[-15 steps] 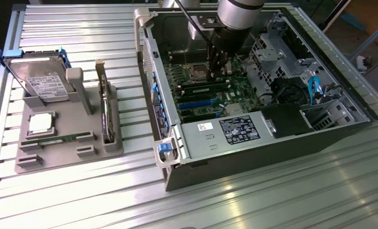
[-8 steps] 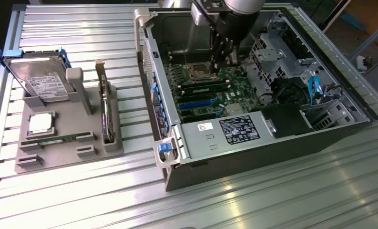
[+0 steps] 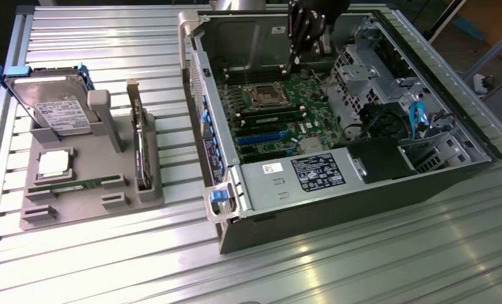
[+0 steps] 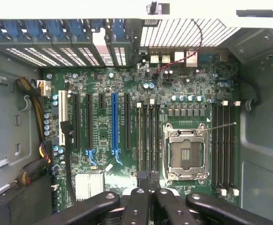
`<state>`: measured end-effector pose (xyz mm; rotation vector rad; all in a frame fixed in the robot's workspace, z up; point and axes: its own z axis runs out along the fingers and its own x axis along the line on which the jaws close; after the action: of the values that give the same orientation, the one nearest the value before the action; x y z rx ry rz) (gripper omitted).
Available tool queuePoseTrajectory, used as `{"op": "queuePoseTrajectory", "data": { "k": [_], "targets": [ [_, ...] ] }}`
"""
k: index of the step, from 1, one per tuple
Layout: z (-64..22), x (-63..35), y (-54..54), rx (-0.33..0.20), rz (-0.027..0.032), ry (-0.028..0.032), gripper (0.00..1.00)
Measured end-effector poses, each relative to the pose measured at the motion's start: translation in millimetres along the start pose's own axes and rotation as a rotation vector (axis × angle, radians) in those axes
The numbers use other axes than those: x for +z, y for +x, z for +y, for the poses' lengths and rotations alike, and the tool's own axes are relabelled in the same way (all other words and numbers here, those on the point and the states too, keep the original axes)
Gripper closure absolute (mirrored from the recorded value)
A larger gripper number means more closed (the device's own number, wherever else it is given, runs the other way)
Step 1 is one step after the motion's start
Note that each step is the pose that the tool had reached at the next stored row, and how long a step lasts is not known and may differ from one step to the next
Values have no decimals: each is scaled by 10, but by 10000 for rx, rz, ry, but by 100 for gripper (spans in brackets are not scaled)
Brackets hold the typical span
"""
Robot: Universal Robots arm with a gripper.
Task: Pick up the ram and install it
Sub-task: 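Press down the ram until it locks into place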
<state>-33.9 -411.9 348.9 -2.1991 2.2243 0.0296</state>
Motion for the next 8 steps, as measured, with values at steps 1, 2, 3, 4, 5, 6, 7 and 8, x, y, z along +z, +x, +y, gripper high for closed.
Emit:
{"op": "queuePoseTrajectory", "data": {
  "k": [1, 2, 3, 4, 5, 6, 7, 8],
  "targets": [
    [0, -22, 0, 0, 0, 0, 89],
    [0, -26, -1, 1, -4, 2, 89],
    [0, -26, -1, 0, -4, 2, 89],
    [0, -28, -1, 0, -1, 1, 89],
    [0, -28, -1, 0, 0, 0, 89],
    [0, -28, -1, 0, -1, 0, 89],
    [0, -28, -1, 0, -1, 0, 89],
    [0, -28, -1, 0, 0, 0, 89]
  ]
}}
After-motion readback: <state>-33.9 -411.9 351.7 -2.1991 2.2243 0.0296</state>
